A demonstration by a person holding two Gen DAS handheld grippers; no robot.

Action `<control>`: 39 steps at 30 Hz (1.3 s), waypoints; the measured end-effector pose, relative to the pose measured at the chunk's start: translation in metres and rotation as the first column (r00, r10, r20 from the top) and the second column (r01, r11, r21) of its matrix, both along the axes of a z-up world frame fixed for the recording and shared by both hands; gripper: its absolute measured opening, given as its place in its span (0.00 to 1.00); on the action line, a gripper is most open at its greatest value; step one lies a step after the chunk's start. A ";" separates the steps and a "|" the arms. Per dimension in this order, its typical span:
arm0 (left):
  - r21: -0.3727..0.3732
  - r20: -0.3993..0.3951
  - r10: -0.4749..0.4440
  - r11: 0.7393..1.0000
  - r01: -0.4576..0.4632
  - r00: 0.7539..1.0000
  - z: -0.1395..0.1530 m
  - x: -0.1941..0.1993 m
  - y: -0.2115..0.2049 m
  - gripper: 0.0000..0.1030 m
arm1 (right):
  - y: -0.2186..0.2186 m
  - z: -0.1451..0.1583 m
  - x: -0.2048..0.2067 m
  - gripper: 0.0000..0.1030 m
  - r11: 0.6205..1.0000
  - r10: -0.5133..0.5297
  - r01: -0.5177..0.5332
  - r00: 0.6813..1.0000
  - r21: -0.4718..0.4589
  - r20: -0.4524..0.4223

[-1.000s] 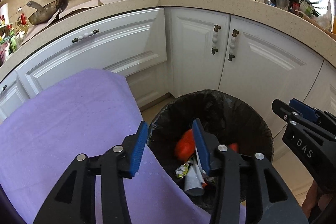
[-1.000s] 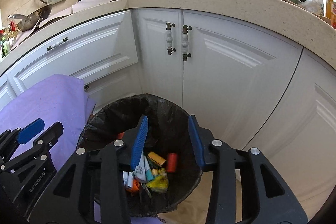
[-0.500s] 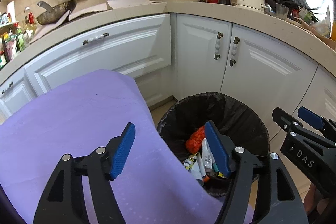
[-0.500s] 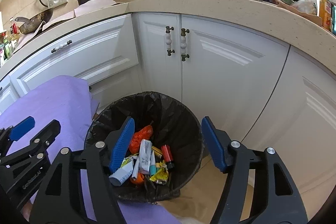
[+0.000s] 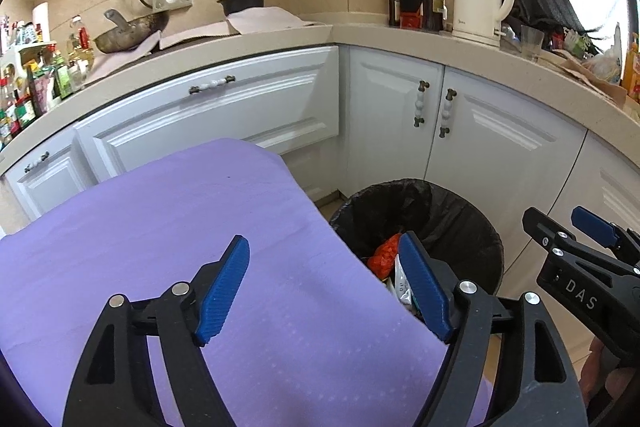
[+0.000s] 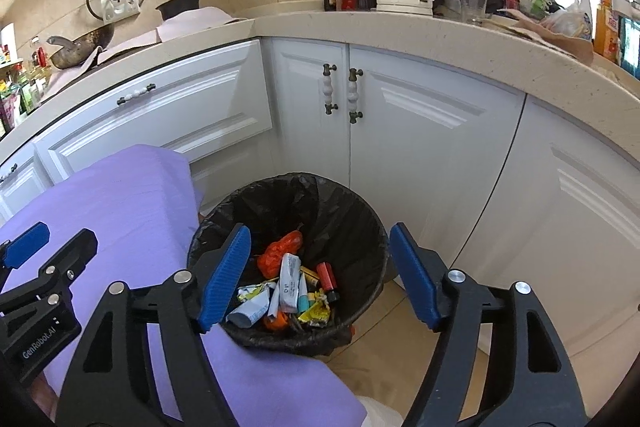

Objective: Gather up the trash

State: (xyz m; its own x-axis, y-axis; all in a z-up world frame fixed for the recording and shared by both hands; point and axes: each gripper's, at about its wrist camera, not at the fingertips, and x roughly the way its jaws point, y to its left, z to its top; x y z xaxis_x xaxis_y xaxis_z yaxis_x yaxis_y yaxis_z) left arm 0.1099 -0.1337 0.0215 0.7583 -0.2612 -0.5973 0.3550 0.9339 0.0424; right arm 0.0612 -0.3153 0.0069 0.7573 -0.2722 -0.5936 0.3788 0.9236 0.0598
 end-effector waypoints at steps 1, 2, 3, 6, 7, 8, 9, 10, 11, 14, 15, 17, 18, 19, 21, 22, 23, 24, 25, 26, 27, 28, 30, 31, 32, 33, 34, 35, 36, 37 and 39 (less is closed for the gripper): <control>-0.001 0.006 0.005 1.000 -0.005 1.000 0.002 -0.005 0.005 0.73 | 0.002 0.002 -0.003 0.71 1.000 0.002 -0.002 1.000 -0.005 0.002; -0.003 0.009 0.007 1.000 -0.007 1.000 0.004 -0.008 0.008 0.73 | 0.005 0.003 -0.006 0.71 1.000 0.005 -0.005 1.000 -0.008 0.003; -0.004 0.010 0.010 1.000 -0.010 1.000 0.005 -0.010 0.011 0.73 | 0.007 0.005 -0.008 0.71 1.000 0.008 -0.008 1.000 -0.010 0.005; -0.008 0.010 0.018 1.000 -0.018 1.000 0.008 -0.018 0.021 0.73 | 0.015 0.010 -0.017 0.72 1.000 0.017 -0.017 1.000 -0.020 0.015; -0.009 0.015 0.023 1.000 -0.023 1.000 0.010 -0.022 0.025 0.73 | 0.017 0.011 -0.019 0.72 1.000 0.020 -0.020 1.000 -0.023 0.018; -0.011 0.016 0.027 1.000 -0.027 0.999 0.011 -0.024 0.028 0.74 | 0.020 0.013 -0.022 0.72 0.999 0.024 -0.024 0.999 -0.026 0.021; -0.014 0.017 0.030 0.999 -0.029 0.999 0.012 -0.027 0.031 0.74 | 0.022 0.014 -0.025 0.72 0.999 0.026 -0.025 0.999 -0.029 0.025; -0.025 0.016 0.034 0.999 -0.033 0.999 0.014 -0.030 0.036 0.74 | 0.023 0.016 -0.027 0.72 0.999 0.028 -0.027 0.999 -0.031 0.027; -0.030 0.016 0.037 0.999 -0.036 0.999 0.015 -0.032 0.038 0.75 | 0.026 0.017 -0.029 0.72 0.999 0.031 -0.030 0.999 -0.033 0.029; -0.036 0.026 0.043 0.998 -0.042 0.999 0.019 -0.038 0.045 0.75 | 0.032 0.022 -0.037 0.72 0.999 0.037 -0.035 0.999 -0.040 0.037; -0.035 0.032 0.045 0.998 -0.044 0.998 0.020 -0.041 0.047 0.75 | 0.033 0.024 -0.039 0.72 0.998 0.038 -0.037 0.998 -0.044 0.039; -0.036 0.036 0.050 0.998 -0.049 0.998 0.022 -0.045 0.051 0.76 | 0.036 0.027 -0.043 0.72 0.998 0.041 -0.039 0.998 -0.048 0.046; -0.039 0.036 0.052 0.998 -0.051 0.998 0.023 -0.046 0.053 0.76 | 0.038 0.028 -0.045 0.72 0.998 0.042 -0.040 0.998 -0.051 0.048; -0.047 0.035 0.056 0.997 -0.055 0.998 0.024 -0.048 0.057 0.76 | 0.039 0.029 -0.047 0.73 0.998 0.045 -0.042 0.998 -0.054 0.050; -0.057 0.033 0.059 0.997 -0.057 0.998 0.026 -0.052 0.062 0.76 | 0.042 0.032 -0.051 0.73 0.997 0.046 -0.043 0.997 -0.061 0.056; -0.059 0.033 0.058 0.997 -0.056 0.998 0.027 -0.053 0.063 0.76 | 0.043 0.033 -0.051 0.73 0.997 0.046 -0.042 0.997 -0.064 0.059; -0.061 0.034 0.057 0.997 -0.055 0.998 0.028 -0.056 0.065 0.76 | 0.044 0.034 -0.053 0.73 0.997 0.045 -0.041 0.997 -0.067 0.062; -0.063 0.037 0.058 0.996 -0.055 0.998 0.028 -0.058 0.067 0.76 | 0.045 0.035 -0.055 0.73 0.997 0.045 -0.040 0.997 -0.069 0.065; -0.065 0.038 0.058 0.996 -0.056 0.998 0.029 -0.059 0.068 0.77 | 0.046 0.036 -0.057 0.73 0.997 0.045 -0.040 0.997 -0.069 0.068; -0.067 0.040 0.059 0.996 -0.056 0.997 0.029 -0.060 0.069 0.77 | 0.047 0.037 -0.059 0.73 0.997 0.046 -0.041 0.996 -0.071 0.071; -0.069 0.040 0.058 0.996 -0.055 0.998 0.030 -0.061 0.069 0.77 | 0.049 0.038 -0.060 0.73 0.996 0.046 -0.041 0.996 -0.074 0.073; -0.070 0.040 0.057 0.996 -0.054 0.998 0.030 -0.061 0.070 0.77 | 0.050 0.038 -0.061 0.73 0.996 0.047 -0.041 0.996 -0.078 0.074; -0.071 0.040 0.057 0.996 -0.054 0.998 0.030 -0.061 0.071 0.77 | 0.052 0.040 -0.063 0.73 0.996 0.047 -0.041 0.996 -0.084 0.076; -0.076 0.041 0.058 0.996 -0.055 0.997 0.030 -0.061 0.072 0.77 | 0.053 0.040 -0.064 0.73 0.996 0.047 -0.041 0.996 -0.085 0.077; -0.078 0.041 0.059 0.995 -0.055 0.997 0.031 -0.062 0.073 0.77 | 0.053 0.041 -0.065 0.73 0.996 0.048 -0.041 0.996 -0.085 0.080; -0.081 0.042 0.059 0.995 -0.056 0.997 0.031 -0.062 0.073 0.77 | 0.054 0.042 -0.066 0.73 0.995 0.047 -0.040 0.996 -0.087 0.082; -0.083 0.044 0.060 0.995 -0.057 0.997 0.032 -0.063 0.074 0.77 | 0.055 0.042 -0.066 0.73 0.995 0.047 -0.040 0.995 -0.089 0.083; -0.084 0.045 0.061 0.995 -0.057 0.997 0.032 -0.063 0.075 0.77 | 0.055 0.042 -0.067 0.73 0.995 0.048 -0.040 0.995 -0.091 0.085; -0.085 0.046 0.061 0.995 -0.057 0.997 0.033 -0.064 0.076 0.77 | 0.056 0.043 -0.067 0.73 0.995 0.048 -0.040 0.995 -0.093 0.085; -0.086 0.047 0.062 0.995 -0.057 0.997 0.033 -0.064 0.077 0.77 | 0.056 0.044 -0.067 0.73 0.995 0.049 -0.040 0.995 -0.094 0.085; -0.087 0.047 0.061 0.995 -0.057 0.997 0.033 -0.065 0.077 0.77 | 0.057 0.044 -0.068 0.73 0.994 0.049 -0.040 0.995 -0.097 0.088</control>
State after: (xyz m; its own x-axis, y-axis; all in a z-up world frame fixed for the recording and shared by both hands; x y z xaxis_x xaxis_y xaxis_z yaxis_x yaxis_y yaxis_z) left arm 0.0454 -0.0562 0.0543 0.8021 -0.2638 -0.5358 0.2987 0.9541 -0.0226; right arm -0.0070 -0.2582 0.0513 0.8190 -0.2891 -0.4956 0.3342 0.9425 0.0026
